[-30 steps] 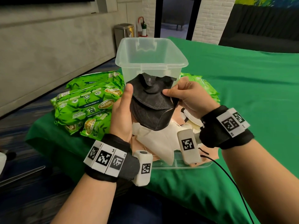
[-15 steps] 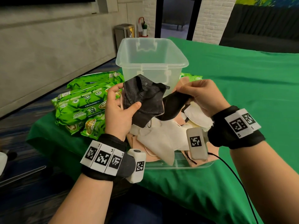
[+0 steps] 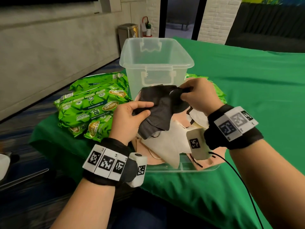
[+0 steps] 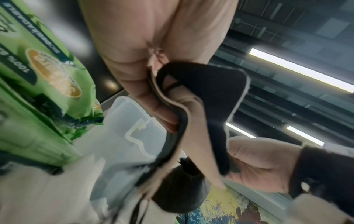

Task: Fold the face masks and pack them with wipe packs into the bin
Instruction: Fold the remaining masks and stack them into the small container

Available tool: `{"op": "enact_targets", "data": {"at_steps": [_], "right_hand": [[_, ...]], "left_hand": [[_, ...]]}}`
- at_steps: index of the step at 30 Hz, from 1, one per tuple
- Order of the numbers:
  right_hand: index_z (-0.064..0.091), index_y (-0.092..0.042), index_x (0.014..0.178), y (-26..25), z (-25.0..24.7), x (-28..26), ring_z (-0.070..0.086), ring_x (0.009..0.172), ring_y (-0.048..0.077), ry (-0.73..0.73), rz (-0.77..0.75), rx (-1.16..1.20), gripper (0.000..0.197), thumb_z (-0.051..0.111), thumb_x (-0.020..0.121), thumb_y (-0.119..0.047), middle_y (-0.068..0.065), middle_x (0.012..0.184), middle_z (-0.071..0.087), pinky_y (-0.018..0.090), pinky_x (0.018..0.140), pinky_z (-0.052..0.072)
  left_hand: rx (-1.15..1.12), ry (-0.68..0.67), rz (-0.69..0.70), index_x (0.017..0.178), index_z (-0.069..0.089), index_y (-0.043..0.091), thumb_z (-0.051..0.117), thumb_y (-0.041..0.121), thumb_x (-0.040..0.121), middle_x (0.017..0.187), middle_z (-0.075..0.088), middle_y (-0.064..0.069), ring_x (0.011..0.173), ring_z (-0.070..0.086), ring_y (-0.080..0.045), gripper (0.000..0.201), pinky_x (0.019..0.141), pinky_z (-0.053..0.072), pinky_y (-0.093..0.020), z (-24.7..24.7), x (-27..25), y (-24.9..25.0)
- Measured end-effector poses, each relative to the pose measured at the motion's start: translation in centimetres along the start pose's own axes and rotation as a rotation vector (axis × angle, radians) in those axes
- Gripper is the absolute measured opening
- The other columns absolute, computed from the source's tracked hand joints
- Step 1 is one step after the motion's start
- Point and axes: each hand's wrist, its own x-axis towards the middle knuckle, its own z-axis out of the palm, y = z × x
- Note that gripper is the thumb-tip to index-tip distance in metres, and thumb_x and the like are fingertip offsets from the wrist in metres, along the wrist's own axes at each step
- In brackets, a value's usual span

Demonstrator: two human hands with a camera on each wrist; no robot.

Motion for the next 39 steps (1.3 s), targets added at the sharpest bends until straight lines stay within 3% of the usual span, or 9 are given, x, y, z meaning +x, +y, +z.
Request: {"op": "enact_targets", "data": {"at_steps": [6, 9, 14, 18, 21, 24, 27, 34, 39], "right_hand": [[0.072, -0.016, 0.101, -0.9, -1.9, -0.5, 0.062, 0.088, 0.016, 0.298, -0.233, 0.303, 0.028, 0.058, 0.078, -0.007, -0.003, 0.092, 0.066, 0.027, 0.085, 0.051], [0.072, -0.021, 0.093, -1.6, -1.3, -1.3, 0.061, 0.073, 0.01, 0.126, -0.421, 0.344, 0.027, 0.059, 0.078, -0.003, -0.007, 0.08, 0.065, 0.024, 0.074, 0.05], [0.073, -0.025, 0.091, -1.5, 0.3, -2.2, 0.056, 0.067, -0.012, -0.21, -0.512, 0.197, 0.026, 0.067, 0.077, -0.004, -0.01, 0.08, 0.07, 0.007, 0.074, 0.04], [0.07, -0.028, 0.091, -1.7, 0.4, -3.1, 0.063, 0.083, 0.0, -0.409, -0.483, 0.291, 0.031, 0.063, 0.08, 0.0, -0.003, 0.091, 0.072, 0.018, 0.083, 0.049], [0.068, -0.018, 0.081, -1.8, 0.2, -2.8, 0.064, 0.08, 0.009, -0.264, -0.299, 0.638, 0.02, 0.055, 0.077, -0.003, 0.004, 0.083, 0.07, 0.024, 0.082, 0.052], [0.064, -0.015, 0.086, -1.0, 0.0, -1.4, 0.06, 0.076, 0.012, 0.005, -0.172, 0.517, 0.01, 0.059, 0.084, -0.006, 0.004, 0.086, 0.065, 0.026, 0.076, 0.049], [0.059, -0.027, 0.089, -0.4, 0.3, -0.7, 0.054, 0.086, 0.021, -0.125, -0.092, 0.363, 0.016, 0.071, 0.079, -0.023, -0.003, 0.082, 0.059, 0.032, 0.078, 0.044], [0.06, -0.009, 0.068, -0.4, -0.9, -0.8, 0.05, 0.041, 0.004, -0.032, -0.081, 0.529, 0.018, 0.074, 0.071, 0.002, -0.009, 0.044, 0.057, 0.013, 0.048, 0.038], [0.053, -0.013, 0.065, 0.1, -1.8, -0.3, 0.054, 0.055, 0.016, 0.039, 0.005, 0.569, 0.026, 0.068, 0.076, 0.005, 0.005, 0.062, 0.058, 0.029, 0.055, 0.046]], "left_hand": [[0.026, 0.065, -0.079, 0.098, 0.069, 0.021, 0.063, 0.002, 0.084, 0.109, 0.065, 0.001, 0.105, 0.059, 0.001, 0.024, 0.101, 0.044, -0.025, 0.2, 0.4, -0.5], [-0.048, 0.121, -0.134, 0.085, 0.072, 0.023, 0.061, 0.024, 0.088, 0.084, 0.072, 0.009, 0.09, 0.064, -0.005, 0.012, 0.093, 0.048, -0.033, 0.7, 0.4, 0.1], [-0.23, 0.127, -0.198, 0.08, 0.071, 0.016, 0.058, 0.078, 0.061, 0.098, 0.068, -0.014, 0.096, 0.063, -0.03, 0.067, 0.093, 0.044, -0.047, 0.2, 0.5, 0.5], [-0.177, 0.1, -0.122, 0.087, 0.074, 0.018, 0.066, 0.026, 0.083, 0.089, 0.071, -0.009, 0.089, 0.065, -0.02, 0.012, 0.087, 0.05, -0.036, 0.3, 0.2, 1.0], [-0.099, 0.108, -0.057, 0.1, 0.066, 0.018, 0.061, -0.003, 0.084, 0.09, 0.069, 0.003, 0.084, 0.065, -0.004, 0.027, 0.081, 0.051, -0.021, 0.1, 0.1, 0.7], [-0.081, 0.115, -0.026, 0.108, 0.062, 0.017, 0.06, -0.003, 0.085, 0.098, 0.068, -0.003, 0.092, 0.065, -0.01, 0.03, 0.086, 0.052, -0.023, 0.0, 0.0, 0.9], [-0.117, 0.099, -0.028, 0.106, 0.063, 0.016, 0.059, -0.003, 0.086, 0.101, 0.068, -0.005, 0.097, 0.065, -0.016, 0.028, 0.091, 0.051, -0.028, 0.2, 0.0, 1.3], [-0.151, 0.102, -0.067, 0.101, 0.066, 0.014, 0.06, 0.001, 0.086, 0.092, 0.068, 0.005, 0.082, 0.065, -0.001, 0.021, 0.083, 0.052, -0.018, 0.2, -0.1, 1.3], [-0.226, 0.107, -0.112, 0.091, 0.068, 0.02, 0.055, -0.003, 0.087, 0.091, 0.068, 0.008, 0.087, 0.064, -0.001, 0.027, 0.082, 0.049, -0.017, 0.0, 0.3, 1.4]]}}
